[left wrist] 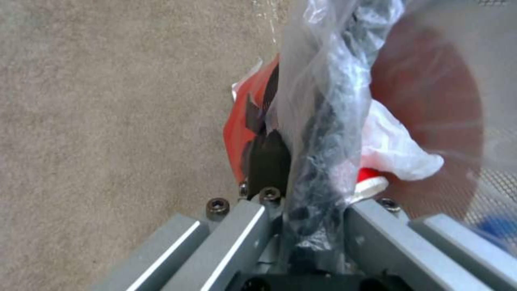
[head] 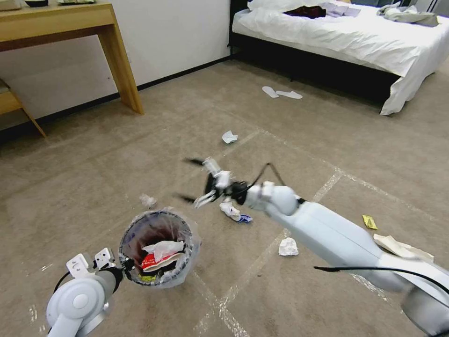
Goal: Pick up the trash bin and place the garbage on the floor into it.
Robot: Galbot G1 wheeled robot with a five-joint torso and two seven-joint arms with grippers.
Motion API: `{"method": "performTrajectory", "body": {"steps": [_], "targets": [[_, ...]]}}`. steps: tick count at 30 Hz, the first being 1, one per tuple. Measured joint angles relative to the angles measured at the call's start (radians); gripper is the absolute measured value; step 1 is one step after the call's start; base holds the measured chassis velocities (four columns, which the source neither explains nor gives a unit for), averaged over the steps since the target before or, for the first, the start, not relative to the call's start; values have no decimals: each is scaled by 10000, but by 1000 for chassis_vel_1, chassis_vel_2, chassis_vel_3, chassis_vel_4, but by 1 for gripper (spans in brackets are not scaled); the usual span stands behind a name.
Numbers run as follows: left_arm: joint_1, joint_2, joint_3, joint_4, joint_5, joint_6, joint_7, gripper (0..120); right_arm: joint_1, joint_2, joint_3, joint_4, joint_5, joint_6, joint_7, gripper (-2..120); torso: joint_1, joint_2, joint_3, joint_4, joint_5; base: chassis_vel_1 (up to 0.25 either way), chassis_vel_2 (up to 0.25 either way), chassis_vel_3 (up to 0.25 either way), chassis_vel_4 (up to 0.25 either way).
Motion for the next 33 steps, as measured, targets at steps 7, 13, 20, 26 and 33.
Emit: {"method": "performTrajectory", "body": {"steps": [7, 13, 20, 26, 33], "targets": [[71, 70, -195, -51, -43, 6, -38, 0, -2372, -801, 3544, 1366, -396, -1081, 2484, 100, 0, 0, 0, 3, 3, 0, 0, 0, 0], [362, -136, -513, -336, -9, 55, -104, 0, -3989, -674, 5280, 2165, -459, -1489, 3817, 100, 0, 0, 0, 11, 3, 0, 0, 0, 0], [383, -158, -656, -551, -74, 135, -243, 0, -6456, -122, 8092, 2710, -1174, -1623, 4392, 100, 0, 0, 0, -4, 2, 0, 0, 0, 0], [454, -160, -724, -575, -52, 192, -247, 0, -8012, 539, 9421, 2969, -1637, -1484, 4543, 100, 0, 1, 0, 4, -1, 0, 0, 0, 0], [501, -308, -727, -716, 1, 227, -285, 0, -9301, 1852, 10342, 3411, -2547, -1068, 4818, 100, -1, 1, 0, 4, -2, 0, 0, 0, 0]]}}
